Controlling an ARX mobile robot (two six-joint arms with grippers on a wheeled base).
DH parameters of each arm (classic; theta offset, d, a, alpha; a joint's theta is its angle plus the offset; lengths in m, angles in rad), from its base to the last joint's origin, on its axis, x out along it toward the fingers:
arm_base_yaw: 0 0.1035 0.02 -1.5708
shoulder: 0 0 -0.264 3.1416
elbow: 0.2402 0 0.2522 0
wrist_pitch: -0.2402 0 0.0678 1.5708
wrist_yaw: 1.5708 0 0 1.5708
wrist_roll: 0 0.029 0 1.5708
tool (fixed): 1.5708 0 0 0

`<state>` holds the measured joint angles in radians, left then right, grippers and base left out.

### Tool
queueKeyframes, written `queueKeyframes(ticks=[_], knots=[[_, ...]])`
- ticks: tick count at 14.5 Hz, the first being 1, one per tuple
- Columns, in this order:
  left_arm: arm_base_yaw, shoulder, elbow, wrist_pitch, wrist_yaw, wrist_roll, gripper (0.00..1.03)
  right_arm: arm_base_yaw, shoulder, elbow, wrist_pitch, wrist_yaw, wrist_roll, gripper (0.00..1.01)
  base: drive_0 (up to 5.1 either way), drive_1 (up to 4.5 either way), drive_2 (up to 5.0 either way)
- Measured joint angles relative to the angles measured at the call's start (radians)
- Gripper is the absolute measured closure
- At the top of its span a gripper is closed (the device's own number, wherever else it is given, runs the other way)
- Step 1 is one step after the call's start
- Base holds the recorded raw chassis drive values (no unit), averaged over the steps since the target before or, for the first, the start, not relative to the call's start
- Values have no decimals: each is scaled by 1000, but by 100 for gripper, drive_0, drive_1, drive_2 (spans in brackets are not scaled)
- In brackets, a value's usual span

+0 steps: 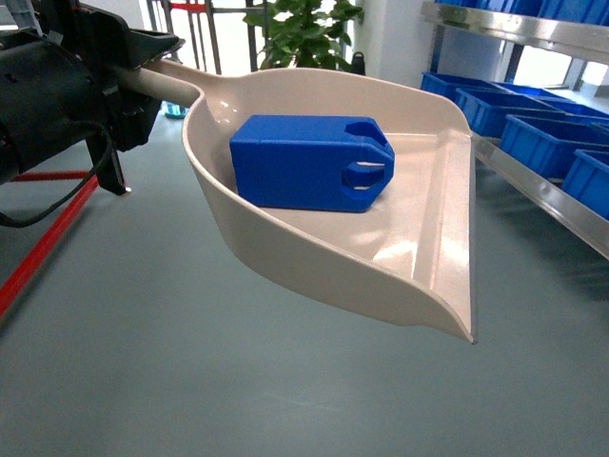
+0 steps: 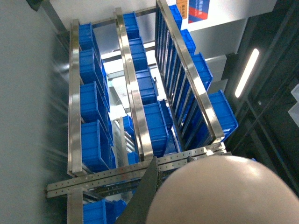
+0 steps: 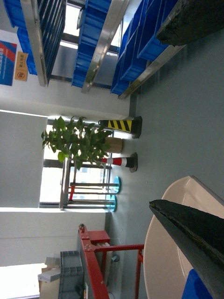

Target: Place part in tray to right shelf

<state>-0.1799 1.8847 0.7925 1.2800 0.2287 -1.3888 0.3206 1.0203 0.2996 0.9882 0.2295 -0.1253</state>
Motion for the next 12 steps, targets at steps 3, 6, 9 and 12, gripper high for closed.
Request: queueKeyframes(ticks=[3,6,9,12], knots=[[5,0,0,0,-1,0,91,0,0,0,0,0,0,3,-161,-161,-161],[5,0,0,0,0,0,91,0,0,0,0,0,0,3,-160,-160,-160],[5,0,0,-1,0,0,91,0,0,0,0,0,0,3,-158,-158,-158],[5,0,0,0,0,0,91,0,0,0,0,0,0,3,-158,-158,-158]])
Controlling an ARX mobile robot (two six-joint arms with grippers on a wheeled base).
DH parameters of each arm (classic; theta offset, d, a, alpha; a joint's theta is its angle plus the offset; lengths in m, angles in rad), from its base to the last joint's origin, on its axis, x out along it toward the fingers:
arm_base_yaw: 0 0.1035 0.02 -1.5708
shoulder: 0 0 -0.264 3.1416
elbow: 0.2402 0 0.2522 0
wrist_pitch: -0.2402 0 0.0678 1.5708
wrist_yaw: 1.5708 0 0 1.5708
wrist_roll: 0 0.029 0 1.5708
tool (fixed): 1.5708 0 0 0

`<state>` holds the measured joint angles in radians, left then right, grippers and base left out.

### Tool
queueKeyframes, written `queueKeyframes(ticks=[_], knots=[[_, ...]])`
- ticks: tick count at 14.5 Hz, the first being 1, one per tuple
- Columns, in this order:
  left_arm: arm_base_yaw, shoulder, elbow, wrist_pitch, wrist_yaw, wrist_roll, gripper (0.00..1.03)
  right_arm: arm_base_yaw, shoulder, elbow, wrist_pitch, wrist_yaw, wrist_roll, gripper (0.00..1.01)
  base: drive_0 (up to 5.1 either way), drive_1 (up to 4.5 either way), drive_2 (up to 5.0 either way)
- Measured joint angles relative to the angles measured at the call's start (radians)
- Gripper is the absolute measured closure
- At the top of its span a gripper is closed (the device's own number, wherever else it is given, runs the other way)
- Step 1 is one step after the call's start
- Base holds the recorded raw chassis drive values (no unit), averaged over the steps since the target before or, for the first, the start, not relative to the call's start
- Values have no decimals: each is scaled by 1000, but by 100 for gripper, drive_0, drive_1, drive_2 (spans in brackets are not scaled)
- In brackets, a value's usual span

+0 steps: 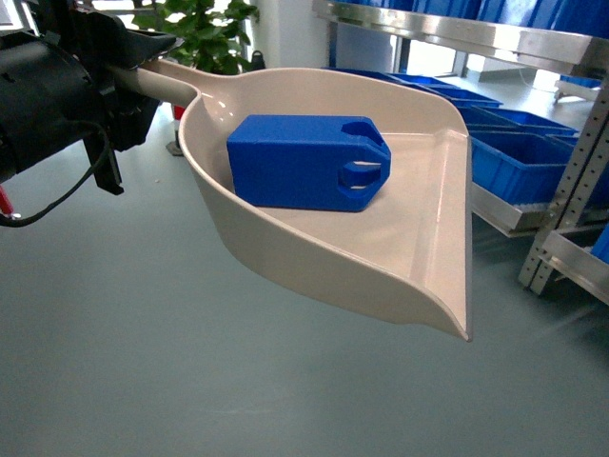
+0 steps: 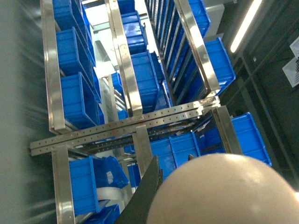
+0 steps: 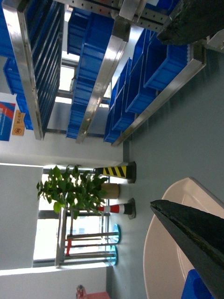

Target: Place part in tray to right shelf

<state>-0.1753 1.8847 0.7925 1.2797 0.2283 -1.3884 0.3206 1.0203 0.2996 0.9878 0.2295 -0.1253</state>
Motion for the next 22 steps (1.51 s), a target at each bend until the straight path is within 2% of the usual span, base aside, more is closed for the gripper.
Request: queueKeyframes(ticks=[22], knots=[[0,0,0,0,-1,0,91,0,0,0,0,0,0,3,-155,-155,-155]])
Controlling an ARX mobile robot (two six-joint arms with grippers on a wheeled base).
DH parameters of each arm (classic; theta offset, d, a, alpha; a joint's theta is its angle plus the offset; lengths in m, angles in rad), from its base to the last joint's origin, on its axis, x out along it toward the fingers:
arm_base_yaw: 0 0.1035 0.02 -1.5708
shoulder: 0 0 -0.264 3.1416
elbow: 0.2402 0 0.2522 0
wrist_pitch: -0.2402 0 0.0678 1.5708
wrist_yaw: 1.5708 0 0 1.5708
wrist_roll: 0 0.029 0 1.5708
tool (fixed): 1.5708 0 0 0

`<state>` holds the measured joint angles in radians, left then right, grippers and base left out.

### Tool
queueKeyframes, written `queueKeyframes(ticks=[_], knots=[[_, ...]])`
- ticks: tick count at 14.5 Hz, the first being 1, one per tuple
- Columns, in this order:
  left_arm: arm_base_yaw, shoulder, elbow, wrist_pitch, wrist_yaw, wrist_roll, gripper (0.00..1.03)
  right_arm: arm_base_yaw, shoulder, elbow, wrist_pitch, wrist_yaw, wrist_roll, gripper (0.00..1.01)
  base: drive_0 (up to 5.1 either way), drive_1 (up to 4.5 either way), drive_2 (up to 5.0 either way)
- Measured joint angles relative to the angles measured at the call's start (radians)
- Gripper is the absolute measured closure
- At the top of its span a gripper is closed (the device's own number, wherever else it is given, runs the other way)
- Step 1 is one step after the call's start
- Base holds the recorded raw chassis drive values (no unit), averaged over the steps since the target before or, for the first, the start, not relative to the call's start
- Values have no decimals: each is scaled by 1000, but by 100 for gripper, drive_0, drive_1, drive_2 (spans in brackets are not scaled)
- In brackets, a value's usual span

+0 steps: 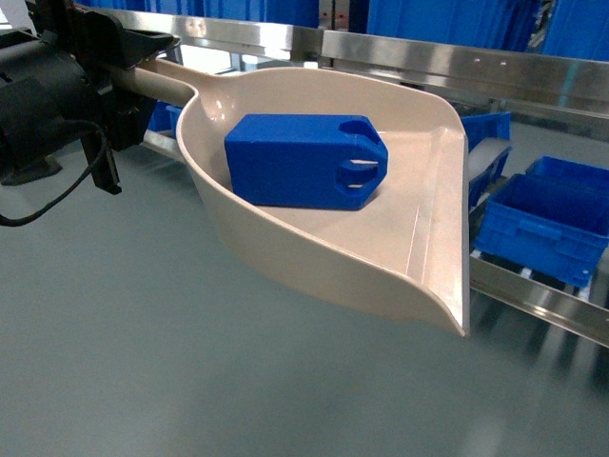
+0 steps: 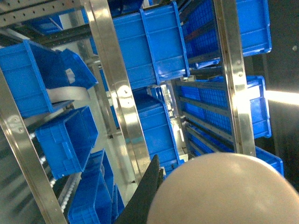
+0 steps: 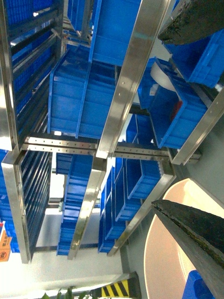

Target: Place part in tray to right shelf

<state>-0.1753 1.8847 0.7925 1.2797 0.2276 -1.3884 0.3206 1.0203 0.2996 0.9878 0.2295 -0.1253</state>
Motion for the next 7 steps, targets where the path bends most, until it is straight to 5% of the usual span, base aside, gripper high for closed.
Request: queueKeyframes(ticks=[7], knots=[[0,0,0,0,1,0,91,0,0,0,0,0,0,3,-156,-156,-156]])
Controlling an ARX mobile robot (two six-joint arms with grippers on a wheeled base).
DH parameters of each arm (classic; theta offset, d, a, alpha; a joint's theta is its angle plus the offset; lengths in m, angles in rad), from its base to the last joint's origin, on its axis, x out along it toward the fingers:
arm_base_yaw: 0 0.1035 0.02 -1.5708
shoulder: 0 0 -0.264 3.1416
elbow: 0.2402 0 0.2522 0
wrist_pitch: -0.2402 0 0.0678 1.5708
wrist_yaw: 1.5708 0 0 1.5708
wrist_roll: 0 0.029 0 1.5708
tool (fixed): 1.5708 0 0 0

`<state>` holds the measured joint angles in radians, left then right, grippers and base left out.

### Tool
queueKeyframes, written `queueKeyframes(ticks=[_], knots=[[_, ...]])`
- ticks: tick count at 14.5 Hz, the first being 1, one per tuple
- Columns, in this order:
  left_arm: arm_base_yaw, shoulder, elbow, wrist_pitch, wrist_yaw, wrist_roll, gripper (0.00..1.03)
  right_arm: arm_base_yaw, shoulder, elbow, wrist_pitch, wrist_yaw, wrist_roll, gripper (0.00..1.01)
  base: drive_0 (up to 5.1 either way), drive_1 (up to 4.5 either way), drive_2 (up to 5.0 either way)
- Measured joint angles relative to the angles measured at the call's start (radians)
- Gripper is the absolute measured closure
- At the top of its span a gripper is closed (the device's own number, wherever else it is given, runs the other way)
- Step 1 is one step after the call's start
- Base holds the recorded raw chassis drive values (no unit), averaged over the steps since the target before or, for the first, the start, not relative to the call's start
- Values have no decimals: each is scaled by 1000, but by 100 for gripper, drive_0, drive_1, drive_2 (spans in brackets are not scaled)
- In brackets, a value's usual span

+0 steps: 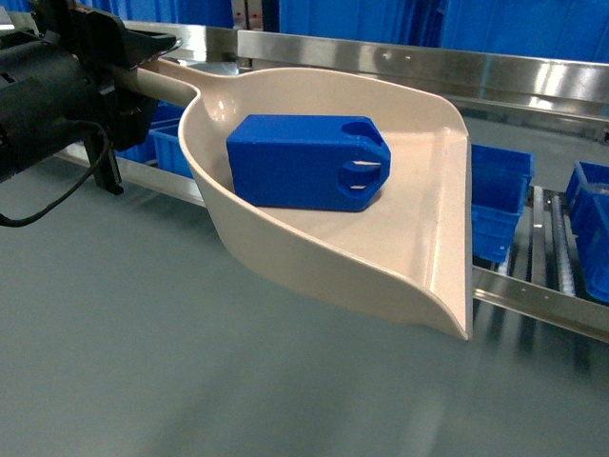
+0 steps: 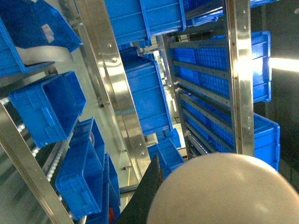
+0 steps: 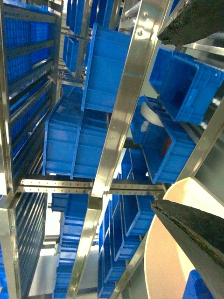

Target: Place part in tray to right shelf

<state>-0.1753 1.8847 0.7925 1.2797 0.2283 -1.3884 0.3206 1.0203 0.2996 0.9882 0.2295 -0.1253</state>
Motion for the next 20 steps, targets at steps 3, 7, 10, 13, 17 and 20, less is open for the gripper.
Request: queueKeyframes(ticks=[3,7,10,13,17,20], knots=[[0,0,0,0,-1,0,91,0,0,0,0,0,0,3,-156,-156,-156],[-1,0,0,0,0,0,91,0,0,0,0,0,0,3,-160,-160,-160],[-1,0,0,0,0,0,91,0,0,0,0,0,0,3,-158,-158,-158],[-4,0,0,0,0,0,91,0,0,0,0,0,0,3,-153,-153,-153],[-2,0,0,0,0,0,91,0,0,0,0,0,0,3,-164,-164,-164],[-2,0,0,0,-1,0,91,0,0,0,0,0,0,3,-174,-174,-174]])
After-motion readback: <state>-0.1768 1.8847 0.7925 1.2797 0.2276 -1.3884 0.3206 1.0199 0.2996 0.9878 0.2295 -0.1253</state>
